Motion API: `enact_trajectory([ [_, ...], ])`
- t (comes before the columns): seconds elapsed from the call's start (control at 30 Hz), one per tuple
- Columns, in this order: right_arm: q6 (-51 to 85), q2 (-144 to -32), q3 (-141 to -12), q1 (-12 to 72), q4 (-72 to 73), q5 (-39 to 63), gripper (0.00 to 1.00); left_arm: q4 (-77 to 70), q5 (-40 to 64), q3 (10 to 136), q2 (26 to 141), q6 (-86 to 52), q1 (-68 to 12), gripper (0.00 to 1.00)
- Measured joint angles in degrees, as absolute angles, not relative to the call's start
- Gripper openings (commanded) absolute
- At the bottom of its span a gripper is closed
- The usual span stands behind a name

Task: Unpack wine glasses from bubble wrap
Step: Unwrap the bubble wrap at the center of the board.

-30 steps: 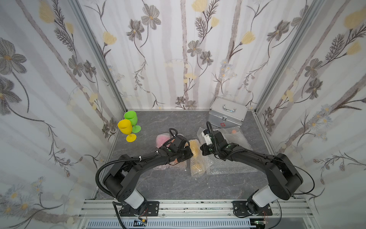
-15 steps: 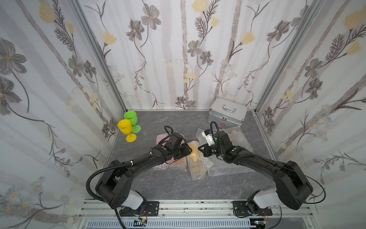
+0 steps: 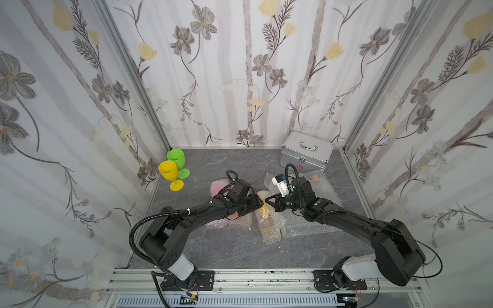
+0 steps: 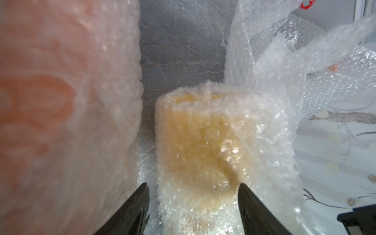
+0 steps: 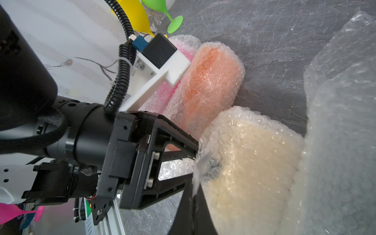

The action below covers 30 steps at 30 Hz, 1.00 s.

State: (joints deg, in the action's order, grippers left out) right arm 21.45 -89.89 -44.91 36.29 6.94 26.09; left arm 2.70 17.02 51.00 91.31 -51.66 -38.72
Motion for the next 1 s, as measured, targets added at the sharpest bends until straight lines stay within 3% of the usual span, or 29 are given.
enact_trajectory([
  [0.37, 21.85, -88.92, -43.88, 34.94, 7.44, 26.04, 0.00, -1.02, 18.00, 51.11, 93.12, -53.12, -38.85, 0.25],
  [1.0, 24.18, -79.26, -35.90, 27.92, 6.46, 19.33, 0.00, -3.88, 15.57, 39.48, 81.62, -53.87, -35.81, 0.23],
])
